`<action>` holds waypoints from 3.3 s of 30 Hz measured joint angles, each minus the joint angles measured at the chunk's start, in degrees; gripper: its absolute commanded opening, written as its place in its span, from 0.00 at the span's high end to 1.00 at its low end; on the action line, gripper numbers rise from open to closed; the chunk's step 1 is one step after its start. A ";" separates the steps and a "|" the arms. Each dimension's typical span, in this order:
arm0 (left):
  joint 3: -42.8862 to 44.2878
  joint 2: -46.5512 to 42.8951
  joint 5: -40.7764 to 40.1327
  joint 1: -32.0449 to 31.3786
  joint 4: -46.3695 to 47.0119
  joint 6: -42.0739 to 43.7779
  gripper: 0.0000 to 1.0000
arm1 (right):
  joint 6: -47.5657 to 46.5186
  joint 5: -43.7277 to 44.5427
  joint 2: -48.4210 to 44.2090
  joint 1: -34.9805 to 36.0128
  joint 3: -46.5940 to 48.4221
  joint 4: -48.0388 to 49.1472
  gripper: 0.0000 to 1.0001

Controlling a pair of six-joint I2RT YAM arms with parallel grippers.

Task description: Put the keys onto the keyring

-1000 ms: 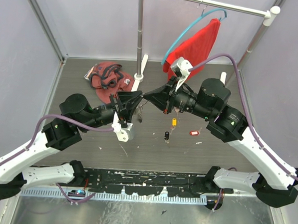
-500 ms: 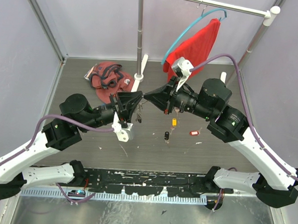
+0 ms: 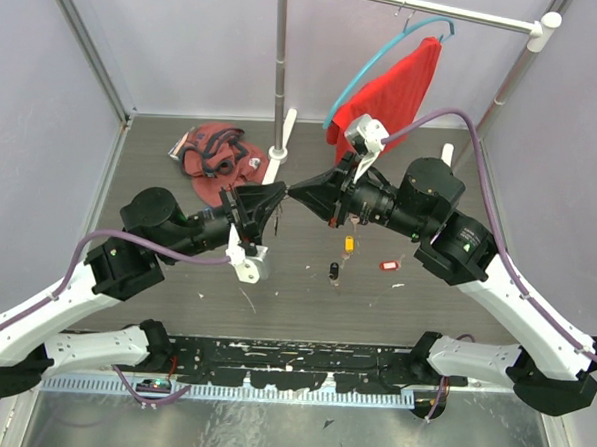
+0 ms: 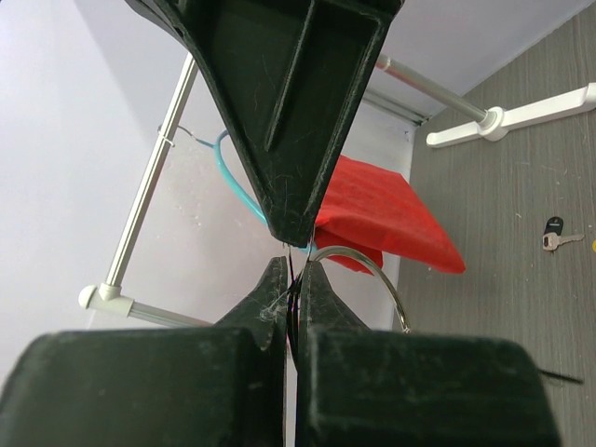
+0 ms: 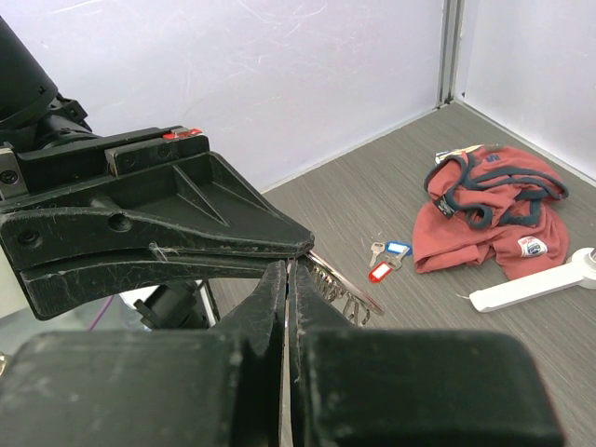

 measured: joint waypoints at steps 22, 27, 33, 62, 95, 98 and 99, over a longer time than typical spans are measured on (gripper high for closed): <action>0.42 -0.72 -0.39 -0.24 -2.21 0.11 1.00 | -0.94 1.84 -6.82 0.07 -1.95 0.92 0.60; 1.49 -1.81 1.49 -0.24 -4.33 0.26 1.00 | -0.94 1.86 -6.05 0.07 -2.14 0.85 0.60; 1.57 -1.95 1.95 -0.24 -5.88 2.27 1.00 | -1.07 2.23 -5.95 0.07 -2.36 0.37 0.59; 1.57 -0.37 -5.01 -1.44 -11.15 15.34 1.00 | -3.89 9.94 -4.31 0.04 -1.22 -5.25 0.60; -4.70 -5.40 -12.24 -1.44 -11.76 9.33 1.00 | -1.57 3.98 20.00 -19.93 -24.48 -14.29 0.58; -4.70 -5.53 -12.22 -1.44 -11.72 9.11 1.00 | -6.36 1.33 24.39 -19.80 -23.43 -16.22 0.56; -4.70 -5.53 -12.22 -1.44 -11.72 9.05 1.00 | -7.39 1.25 25.11 -19.76 -23.41 -16.68 0.56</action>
